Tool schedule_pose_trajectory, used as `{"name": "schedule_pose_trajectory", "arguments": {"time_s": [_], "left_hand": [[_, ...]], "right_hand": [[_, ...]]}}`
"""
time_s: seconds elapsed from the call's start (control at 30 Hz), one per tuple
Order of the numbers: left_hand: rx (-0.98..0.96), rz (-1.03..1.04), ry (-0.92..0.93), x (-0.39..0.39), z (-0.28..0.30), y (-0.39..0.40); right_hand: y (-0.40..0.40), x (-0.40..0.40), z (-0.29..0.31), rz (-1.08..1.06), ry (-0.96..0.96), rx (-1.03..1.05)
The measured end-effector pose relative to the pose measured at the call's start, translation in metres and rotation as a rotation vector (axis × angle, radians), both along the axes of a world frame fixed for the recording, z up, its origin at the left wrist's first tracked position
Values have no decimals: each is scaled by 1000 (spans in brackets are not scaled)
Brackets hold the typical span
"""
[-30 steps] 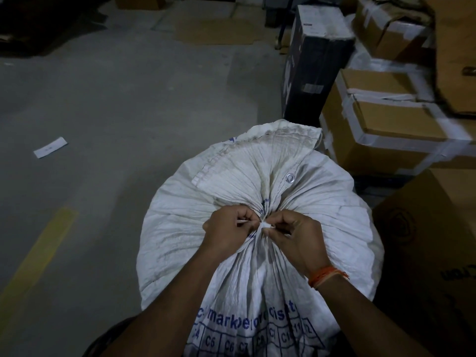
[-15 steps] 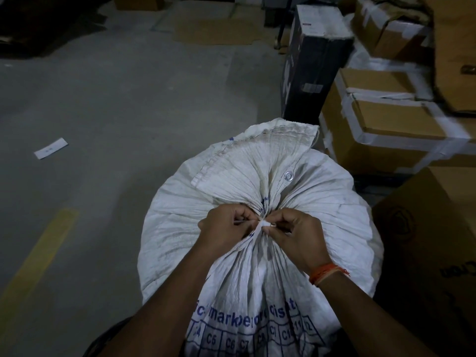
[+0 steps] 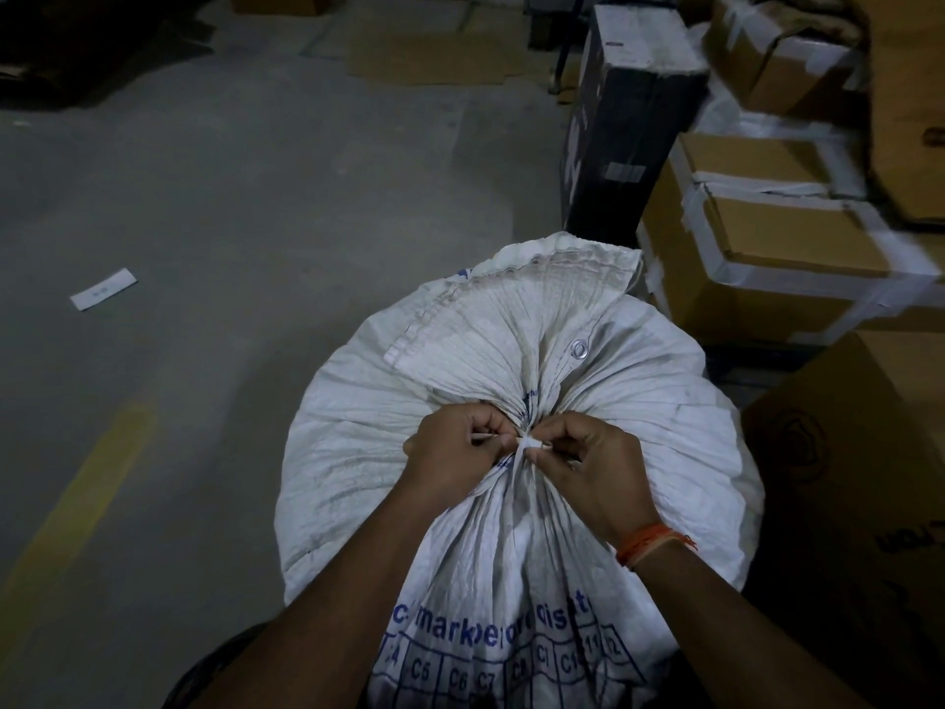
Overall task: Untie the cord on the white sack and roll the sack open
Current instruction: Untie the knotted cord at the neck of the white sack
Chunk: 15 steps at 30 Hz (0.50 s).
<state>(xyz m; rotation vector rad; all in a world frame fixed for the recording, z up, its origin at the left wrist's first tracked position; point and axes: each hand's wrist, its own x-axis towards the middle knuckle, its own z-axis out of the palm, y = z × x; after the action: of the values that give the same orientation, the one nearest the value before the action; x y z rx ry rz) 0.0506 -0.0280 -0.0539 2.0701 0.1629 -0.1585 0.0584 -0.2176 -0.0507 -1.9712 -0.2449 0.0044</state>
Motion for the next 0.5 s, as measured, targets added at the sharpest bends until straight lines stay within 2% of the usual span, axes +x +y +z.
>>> {"name": "schedule_pose_trajectory", "arguments": {"time_s": [0.5], "left_hand": [[27,41,2,-1,0,-8]], "right_hand": [[-1,1,-1,-3,17,-16]]}}
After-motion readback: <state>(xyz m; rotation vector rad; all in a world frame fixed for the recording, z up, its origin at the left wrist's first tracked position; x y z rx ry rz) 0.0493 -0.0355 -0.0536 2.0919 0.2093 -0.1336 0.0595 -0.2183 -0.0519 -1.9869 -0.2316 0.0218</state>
